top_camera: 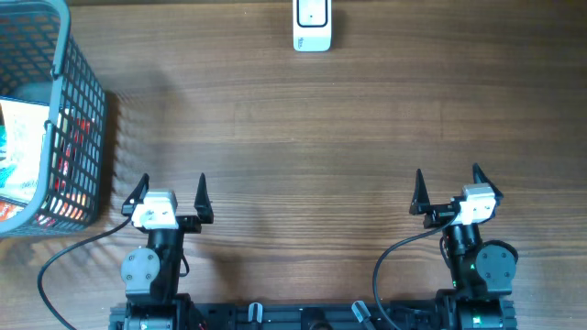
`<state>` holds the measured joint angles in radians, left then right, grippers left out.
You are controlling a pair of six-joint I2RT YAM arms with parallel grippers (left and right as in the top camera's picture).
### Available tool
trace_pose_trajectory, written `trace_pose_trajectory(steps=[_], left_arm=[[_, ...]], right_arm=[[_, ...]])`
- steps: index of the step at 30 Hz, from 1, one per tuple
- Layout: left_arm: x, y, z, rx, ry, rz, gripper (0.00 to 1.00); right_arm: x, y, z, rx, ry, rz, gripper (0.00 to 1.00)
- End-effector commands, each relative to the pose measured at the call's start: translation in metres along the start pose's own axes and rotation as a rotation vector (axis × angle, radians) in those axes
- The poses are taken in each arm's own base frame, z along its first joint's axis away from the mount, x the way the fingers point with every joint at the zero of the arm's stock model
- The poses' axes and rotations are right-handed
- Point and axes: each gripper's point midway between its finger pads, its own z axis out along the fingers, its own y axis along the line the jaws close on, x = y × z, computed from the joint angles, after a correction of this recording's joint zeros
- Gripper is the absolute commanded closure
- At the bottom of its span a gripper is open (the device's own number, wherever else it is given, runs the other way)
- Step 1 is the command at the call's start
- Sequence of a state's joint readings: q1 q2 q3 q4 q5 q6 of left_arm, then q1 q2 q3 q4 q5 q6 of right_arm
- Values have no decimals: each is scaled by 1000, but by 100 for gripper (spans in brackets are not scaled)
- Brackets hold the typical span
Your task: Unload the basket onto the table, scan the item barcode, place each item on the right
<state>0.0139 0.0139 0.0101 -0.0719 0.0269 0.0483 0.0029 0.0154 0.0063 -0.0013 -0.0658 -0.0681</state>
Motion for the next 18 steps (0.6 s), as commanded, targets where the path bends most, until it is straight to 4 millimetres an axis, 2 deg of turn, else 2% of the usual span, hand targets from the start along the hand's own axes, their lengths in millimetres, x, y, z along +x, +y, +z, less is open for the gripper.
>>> trace_pose_trajectory(steps=[1, 4, 7, 10, 11, 13, 16, 18], left_arm=[[2, -1, 0, 3, 2, 16, 0], [1, -7, 0, 37, -3, 14, 0], [-5, -49, -7, 288, -16, -66, 0], [-12, -103, -34, 642, -8, -123, 0], [-15, -116, -45, 736, -18, -113, 0], [-20, -125, -55, 817, -40, -94, 0], [-29, -130, -61, 856, -78, -79, 0], [-43, -136, -72, 917, -151, -31, 0]], right_arm=[[-1, -5, 0, 24, -4, 16, 0], [-1, -5, 0, 24, -4, 16, 0], [-1, -5, 0, 24, -4, 16, 0], [-1, -5, 0, 24, -3, 16, 0], [-1, -4, 0, 24, -3, 16, 0], [0, -5, 0, 24, -3, 15, 0], [0, -5, 0, 24, -3, 15, 0], [0, -4, 0, 23, -3, 15, 0]])
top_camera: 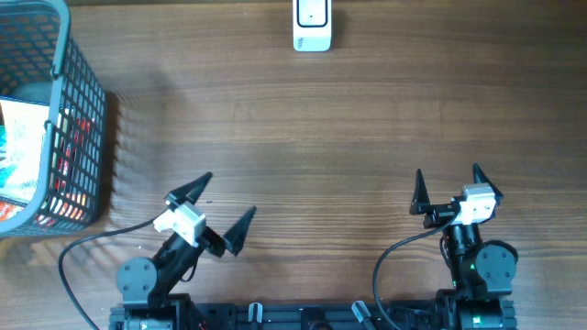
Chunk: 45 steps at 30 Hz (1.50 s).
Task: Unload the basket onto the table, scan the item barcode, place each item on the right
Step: 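Reach the left gripper into the grey basket toward the white wipes pack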
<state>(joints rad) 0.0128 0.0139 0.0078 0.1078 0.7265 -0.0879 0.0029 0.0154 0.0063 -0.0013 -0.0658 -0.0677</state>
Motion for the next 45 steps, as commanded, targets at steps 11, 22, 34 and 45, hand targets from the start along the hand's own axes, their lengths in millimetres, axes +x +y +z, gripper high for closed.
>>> trace_pose_trajectory(steps=[11, 22, 34, 45], left_arm=[[-97, -51, -17, 186, -219, 101, 0], [-213, 3, -25, -264, -134, 209, 0], [-315, 34, -40, -530, -218, 185, 0], [-352, 149, 30, -724, 344, 86, 0]], right_arm=[[0, -5, 0, 24, -3, 15, 0], [0, -5, 0, 24, -1, 15, 0], [0, -5, 0, 24, -1, 15, 0], [0, -5, 0, 24, -1, 16, 0]])
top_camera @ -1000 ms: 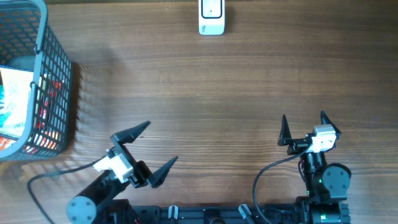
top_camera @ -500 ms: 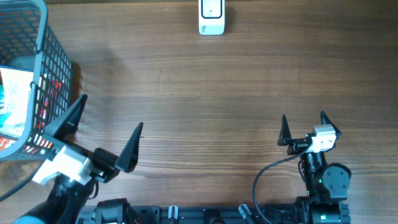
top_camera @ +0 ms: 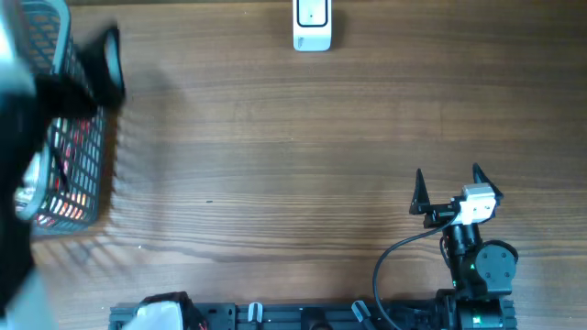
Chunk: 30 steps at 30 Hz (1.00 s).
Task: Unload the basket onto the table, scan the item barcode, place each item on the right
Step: 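Reach the left gripper into the grey basket toward the white wipes pack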
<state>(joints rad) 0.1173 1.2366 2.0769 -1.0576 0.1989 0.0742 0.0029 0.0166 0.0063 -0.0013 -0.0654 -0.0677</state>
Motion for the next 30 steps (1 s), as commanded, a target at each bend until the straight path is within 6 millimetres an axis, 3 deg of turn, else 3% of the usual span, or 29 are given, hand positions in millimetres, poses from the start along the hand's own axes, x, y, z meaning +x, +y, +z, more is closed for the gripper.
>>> trace_pose_trajectory(steps=[1, 4, 7, 11, 15, 19, 23, 30], left_arm=[[-18, 39, 39, -157, 71, 55, 0], [-28, 77, 49, -321, 34, -77, 0], [-21, 121, 51, -488, 42, -156, 0], [6, 184, 45, -668, 82, -318, 0], [35, 236, 38, -796, 137, -426, 0], [68, 273, 40, -874, 226, -473, 0], [115, 311, 41, -947, 358, -540, 0], [179, 329, 61, -919, 556, -629, 0]], right_arm=[[0, -4, 0, 23, -2, 15, 0], [0, -5, 0, 23, -2, 15, 0], [0, -5, 0, 23, -2, 15, 0], [0, -5, 0, 23, -2, 15, 0], [0, -5, 0, 23, -2, 15, 0], [0, -5, 0, 23, -2, 15, 0], [0, -5, 0, 23, -2, 15, 0], [0, -4, 0, 23, -2, 15, 0]])
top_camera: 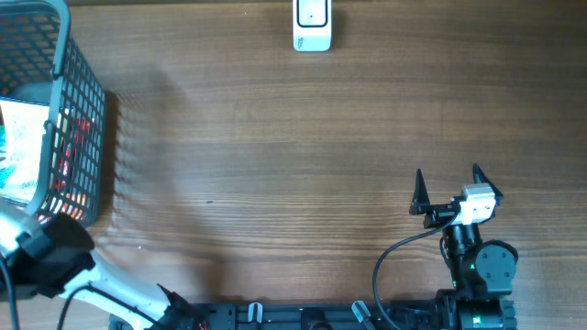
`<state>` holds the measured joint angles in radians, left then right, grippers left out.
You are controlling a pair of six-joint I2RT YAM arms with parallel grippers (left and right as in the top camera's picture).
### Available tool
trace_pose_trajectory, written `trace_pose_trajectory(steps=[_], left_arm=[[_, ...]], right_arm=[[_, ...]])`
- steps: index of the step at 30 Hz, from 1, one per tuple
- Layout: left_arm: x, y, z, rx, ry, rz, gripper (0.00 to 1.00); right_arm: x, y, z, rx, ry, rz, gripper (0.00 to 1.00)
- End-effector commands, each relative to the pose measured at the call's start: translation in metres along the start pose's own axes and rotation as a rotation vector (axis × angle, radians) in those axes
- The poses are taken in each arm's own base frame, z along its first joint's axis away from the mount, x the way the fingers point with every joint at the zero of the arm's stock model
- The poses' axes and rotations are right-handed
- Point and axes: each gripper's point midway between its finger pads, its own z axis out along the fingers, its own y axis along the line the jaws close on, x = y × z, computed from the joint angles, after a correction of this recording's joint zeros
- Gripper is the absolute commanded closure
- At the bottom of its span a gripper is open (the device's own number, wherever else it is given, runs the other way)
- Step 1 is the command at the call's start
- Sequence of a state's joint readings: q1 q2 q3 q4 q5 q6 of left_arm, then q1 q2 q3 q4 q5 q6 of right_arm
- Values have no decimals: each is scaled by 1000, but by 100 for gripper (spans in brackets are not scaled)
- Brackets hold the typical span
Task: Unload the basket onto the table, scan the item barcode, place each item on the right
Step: 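Reach the left gripper into the grey basket toward the white wipes pack, then grasp the white-blue wipes pack with the left gripper and lift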
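The white barcode scanner [312, 26] stands at the table's far edge, middle. The items lie in the grey mesh basket [87, 110] at the left: a white and blue packet [20, 151] and something red [78, 160] behind the mesh. My left arm [55, 261] reaches from its base to the bottom-left corner, below the basket's near corner; its fingers do not show in the overhead view. My right gripper [448, 180] rests open and empty at the near right, far from the basket and scanner.
Bare wooden tabletop [293, 165] stretches between the basket, the scanner and the right arm. A black cable [394, 252] loops near the right arm's base.
The left arm was a blurred shape raised over the basket's far side. It now sits low at the bottom-left corner by the basket's near corner. The right arm and scanner are unchanged.
Both grippers first rested open at the near edge. The left one then turned at its base, still open. Later the left arm was up over the basket, blurred, and now it is at the frame's bottom-left corner. The basket's contents look the same.
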<state>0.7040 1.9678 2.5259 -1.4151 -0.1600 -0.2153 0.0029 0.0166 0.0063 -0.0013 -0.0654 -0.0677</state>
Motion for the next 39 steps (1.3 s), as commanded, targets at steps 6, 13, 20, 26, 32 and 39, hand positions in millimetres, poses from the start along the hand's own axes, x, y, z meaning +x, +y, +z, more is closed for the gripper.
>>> trace_pose_trajectory(steps=[6, 13, 20, 26, 32, 39], left_arm=[[29, -3, 51, -15, 163, 19, 0], [63, -5, 93, -24, 324, 89, 0], [86, -17, 124, 46, 427, 175, 0], [110, -30, 142, 143, 513, 254, 0], [135, -26, 163, 133, 599, 276, 0], [166, -20, 176, 144, 693, 352, 0]], right_arm=[[0, -4, 0, 23, -2, 15, 0], [0, -5, 0, 23, -2, 15, 0], [0, -4, 0, 23, -2, 15, 0], [0, -4, 0, 23, -2, 15, 0], [0, -4, 0, 23, -2, 15, 0], [0, -5, 0, 23, -2, 15, 0]])
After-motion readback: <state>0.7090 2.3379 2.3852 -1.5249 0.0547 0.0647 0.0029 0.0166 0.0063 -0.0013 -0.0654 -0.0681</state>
